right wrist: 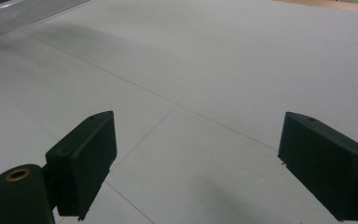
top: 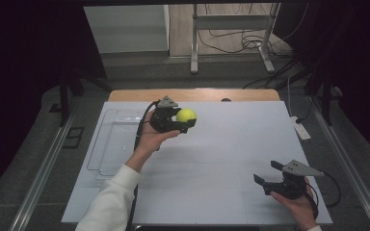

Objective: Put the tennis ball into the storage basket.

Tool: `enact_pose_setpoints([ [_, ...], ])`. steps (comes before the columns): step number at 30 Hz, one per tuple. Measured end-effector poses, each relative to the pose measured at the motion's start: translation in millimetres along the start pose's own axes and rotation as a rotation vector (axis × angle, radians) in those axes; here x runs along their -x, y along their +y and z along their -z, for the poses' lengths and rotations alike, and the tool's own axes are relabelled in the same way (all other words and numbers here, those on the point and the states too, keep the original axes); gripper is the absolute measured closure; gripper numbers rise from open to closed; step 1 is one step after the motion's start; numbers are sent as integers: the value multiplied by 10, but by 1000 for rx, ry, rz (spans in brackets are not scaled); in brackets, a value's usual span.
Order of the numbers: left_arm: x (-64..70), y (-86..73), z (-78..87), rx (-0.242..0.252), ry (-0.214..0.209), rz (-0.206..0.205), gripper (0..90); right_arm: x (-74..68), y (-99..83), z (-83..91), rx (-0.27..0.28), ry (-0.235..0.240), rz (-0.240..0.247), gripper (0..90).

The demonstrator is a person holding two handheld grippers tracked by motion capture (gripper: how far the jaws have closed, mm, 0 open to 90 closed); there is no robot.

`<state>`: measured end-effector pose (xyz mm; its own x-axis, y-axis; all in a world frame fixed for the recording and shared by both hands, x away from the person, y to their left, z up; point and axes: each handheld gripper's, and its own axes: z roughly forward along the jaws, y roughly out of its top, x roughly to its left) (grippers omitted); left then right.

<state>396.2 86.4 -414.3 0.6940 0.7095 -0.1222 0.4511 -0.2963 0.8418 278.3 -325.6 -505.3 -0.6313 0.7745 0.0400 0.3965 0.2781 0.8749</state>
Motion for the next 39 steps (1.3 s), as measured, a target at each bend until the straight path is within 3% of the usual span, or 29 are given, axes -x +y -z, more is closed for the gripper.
enact_pose_setpoints([
  [39,-142,71,304,68,58,8,271,1,0,-1,0,-2,0,119],
])
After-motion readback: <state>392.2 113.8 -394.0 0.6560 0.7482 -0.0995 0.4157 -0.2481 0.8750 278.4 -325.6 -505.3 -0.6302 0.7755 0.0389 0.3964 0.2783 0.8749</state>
